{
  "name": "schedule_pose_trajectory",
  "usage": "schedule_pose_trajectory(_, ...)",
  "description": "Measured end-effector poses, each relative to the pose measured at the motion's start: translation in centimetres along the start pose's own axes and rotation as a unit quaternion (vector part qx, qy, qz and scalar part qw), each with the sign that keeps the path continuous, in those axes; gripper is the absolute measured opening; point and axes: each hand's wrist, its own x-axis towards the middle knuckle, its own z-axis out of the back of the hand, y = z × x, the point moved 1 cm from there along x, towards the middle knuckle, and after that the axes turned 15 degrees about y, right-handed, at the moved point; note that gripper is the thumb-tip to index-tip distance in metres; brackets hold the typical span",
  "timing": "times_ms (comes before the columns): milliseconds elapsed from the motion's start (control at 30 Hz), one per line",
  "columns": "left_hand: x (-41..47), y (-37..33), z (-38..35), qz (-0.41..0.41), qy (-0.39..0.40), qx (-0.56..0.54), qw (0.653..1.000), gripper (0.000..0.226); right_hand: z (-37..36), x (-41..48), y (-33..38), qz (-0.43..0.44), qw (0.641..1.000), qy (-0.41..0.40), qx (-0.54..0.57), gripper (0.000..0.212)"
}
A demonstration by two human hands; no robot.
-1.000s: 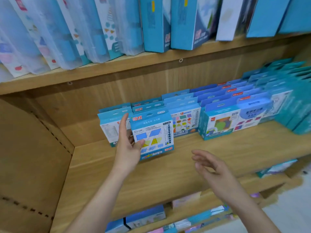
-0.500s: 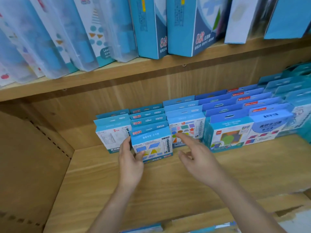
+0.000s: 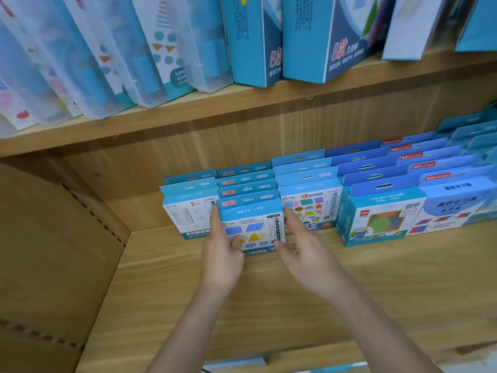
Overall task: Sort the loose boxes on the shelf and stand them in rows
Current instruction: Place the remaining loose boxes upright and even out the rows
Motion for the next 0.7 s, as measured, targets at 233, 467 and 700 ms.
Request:
schedule_pose_trajectory(233,0.3,0.2,0.2,0.004,-0.007,0.043,0.999,0.08,0.0,0.6,0.0,-0.018,1.0,-0.007,-0.021,0.07)
schedule_pose_trajectory(467,0.2,0.5,0.7,-0.014,-0.007,0.034,0.999,0.087,0.1,0.8,0.7,-0.008,0.989,-0.041,-0.142,0.076)
schedule_pose_trajectory(700,-0.8,-0.3,0.6,-0.228,-0.099,0.322,0.914,0.078,1.7,-0.4,-0.1,-0.014,0.964,-0.12,-0.236,0.058)
